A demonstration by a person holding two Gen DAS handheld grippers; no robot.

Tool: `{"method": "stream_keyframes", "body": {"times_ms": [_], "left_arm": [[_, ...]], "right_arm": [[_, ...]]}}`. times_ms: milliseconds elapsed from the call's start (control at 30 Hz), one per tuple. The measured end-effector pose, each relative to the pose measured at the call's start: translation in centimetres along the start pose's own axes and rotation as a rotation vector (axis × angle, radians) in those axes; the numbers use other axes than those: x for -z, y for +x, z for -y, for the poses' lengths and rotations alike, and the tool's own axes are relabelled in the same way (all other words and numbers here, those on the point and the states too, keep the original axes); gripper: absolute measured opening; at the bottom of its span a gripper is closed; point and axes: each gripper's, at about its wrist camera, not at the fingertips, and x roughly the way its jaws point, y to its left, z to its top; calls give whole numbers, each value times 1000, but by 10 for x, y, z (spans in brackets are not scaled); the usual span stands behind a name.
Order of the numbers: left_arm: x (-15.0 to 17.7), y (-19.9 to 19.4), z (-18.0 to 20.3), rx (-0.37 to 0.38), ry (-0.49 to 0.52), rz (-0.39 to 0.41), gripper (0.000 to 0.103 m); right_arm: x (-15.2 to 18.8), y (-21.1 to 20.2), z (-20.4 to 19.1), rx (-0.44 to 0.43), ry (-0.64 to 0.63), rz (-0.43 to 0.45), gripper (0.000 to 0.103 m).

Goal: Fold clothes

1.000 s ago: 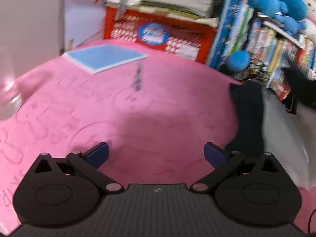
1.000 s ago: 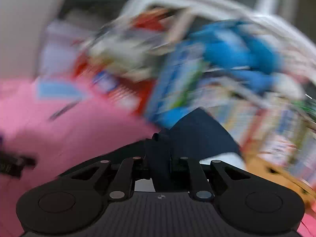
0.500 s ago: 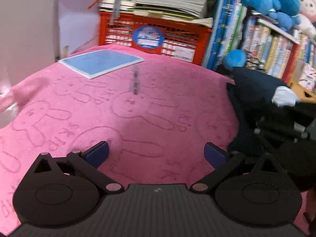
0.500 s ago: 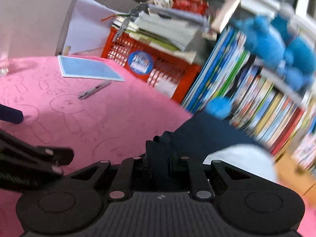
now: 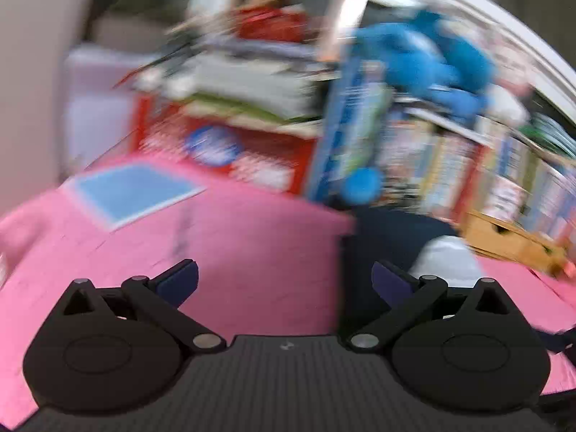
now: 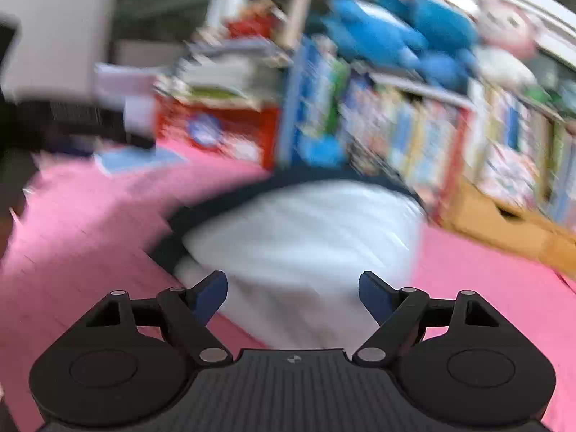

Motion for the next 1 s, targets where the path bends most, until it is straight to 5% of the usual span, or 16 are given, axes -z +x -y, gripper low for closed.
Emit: {"method": "stream_keyframes", "body": {"times_ms": [33,167,233,267,367,667,767,867,1000], "left_arm": [[2,7,17,21,33,-2,103],[22,52,39,-99,144,-109,103],[32,74,50,-162,199,-164,103],[41,83,45,-185,213,-191,103],[46,86,16,-135,109,-238,103],[58,55,45,35,232,-279,103],[65,43,51,59,262,-275,103],[64,37,37,69,228,-285,103],[62,32,28,72,215,-291,103]], "right_arm": [[2,4,2,16,3,-15,79],[10,20,12,78,13,-77,71],[14,29,17,110,18,-108,49],[16,33,20,125,20,-124,45],[23,41,22,159,-50,-156,39],[37,8,53,315,-281,-170,35],[44,-8,63,260,-266,-216,35],[49,-29,68,57,-255,-255,38],[30,-61,87,-166,-134,-145,44]]}}
